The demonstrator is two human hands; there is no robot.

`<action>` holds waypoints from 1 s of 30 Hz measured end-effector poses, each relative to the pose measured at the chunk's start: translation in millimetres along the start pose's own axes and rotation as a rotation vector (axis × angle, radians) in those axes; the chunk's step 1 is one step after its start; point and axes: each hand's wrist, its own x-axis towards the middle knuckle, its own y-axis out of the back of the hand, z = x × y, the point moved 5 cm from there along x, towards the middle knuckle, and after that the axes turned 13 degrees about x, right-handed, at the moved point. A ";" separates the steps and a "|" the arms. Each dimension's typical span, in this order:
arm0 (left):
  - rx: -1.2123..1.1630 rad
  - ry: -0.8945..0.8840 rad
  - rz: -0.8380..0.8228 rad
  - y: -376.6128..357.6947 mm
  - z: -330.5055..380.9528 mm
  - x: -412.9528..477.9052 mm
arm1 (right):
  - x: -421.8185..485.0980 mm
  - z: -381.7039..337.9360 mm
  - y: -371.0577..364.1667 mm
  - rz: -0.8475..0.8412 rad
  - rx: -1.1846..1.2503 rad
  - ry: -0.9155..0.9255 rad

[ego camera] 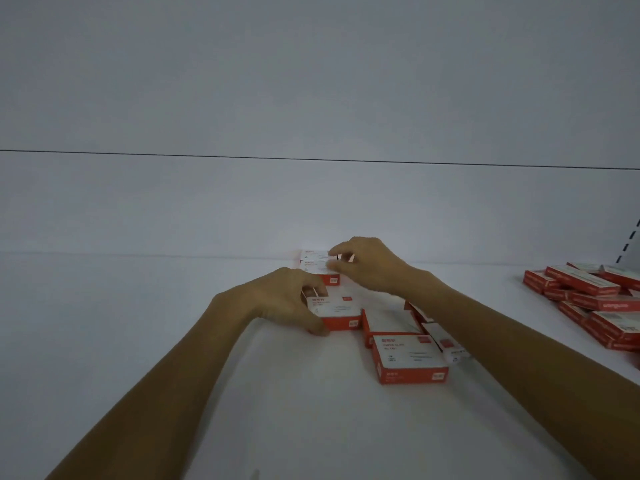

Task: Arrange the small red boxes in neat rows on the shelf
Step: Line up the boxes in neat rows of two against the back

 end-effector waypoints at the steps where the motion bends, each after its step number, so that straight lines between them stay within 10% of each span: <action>1: -0.045 -0.007 0.065 -0.2 0.2 0.9 | -8.5 0.2 8.4 0.036 0.062 0.030; 14: -0.299 -0.039 0.809 20.2 36.1 -5.6 | -70.8 13.2 41.4 0.337 0.253 0.152; 30: -0.223 0.073 0.693 4.0 36.2 3.5 | -73.8 24.9 34.7 0.280 0.227 0.020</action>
